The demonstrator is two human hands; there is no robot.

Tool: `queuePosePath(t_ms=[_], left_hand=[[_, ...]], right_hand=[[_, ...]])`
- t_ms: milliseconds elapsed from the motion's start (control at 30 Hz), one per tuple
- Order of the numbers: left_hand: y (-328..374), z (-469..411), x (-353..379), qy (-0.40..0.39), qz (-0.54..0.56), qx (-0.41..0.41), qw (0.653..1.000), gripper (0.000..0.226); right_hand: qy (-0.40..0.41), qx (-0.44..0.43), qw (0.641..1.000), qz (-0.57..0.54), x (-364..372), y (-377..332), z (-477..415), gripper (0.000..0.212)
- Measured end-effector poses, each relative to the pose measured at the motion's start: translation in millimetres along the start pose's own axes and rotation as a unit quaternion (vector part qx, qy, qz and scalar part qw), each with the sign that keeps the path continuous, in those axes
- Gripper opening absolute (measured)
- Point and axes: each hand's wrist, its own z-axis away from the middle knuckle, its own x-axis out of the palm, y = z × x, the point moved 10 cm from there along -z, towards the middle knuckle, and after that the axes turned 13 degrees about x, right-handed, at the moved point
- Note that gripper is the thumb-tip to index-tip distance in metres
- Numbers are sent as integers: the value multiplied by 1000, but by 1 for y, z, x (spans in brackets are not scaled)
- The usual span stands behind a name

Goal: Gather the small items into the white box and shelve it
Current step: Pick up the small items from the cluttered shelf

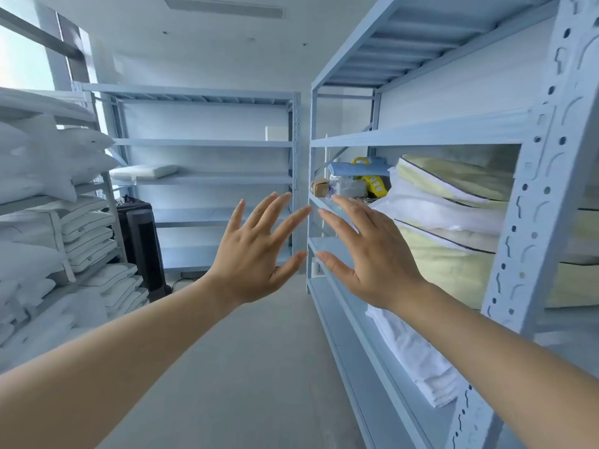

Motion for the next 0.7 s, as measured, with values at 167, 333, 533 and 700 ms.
queuePosePath(t_ms=[167,333,533,700], left_hand=[[-56,6,27,7,14,-14,1000,59],[-96,19,58,-3,30,19,999,58],[-140,45,115,-21,58,38,997,58],[-180,48,171,-39,91,21,995,59]], right_hand=[[-5,5,999,-49,52,-12,-31,57],[-1,30,996,-88,109,-23,-54,55],[-21,58,992,-109,184,-35,-70,55],[-52,74,990,-113,243,-32,-92,55]])
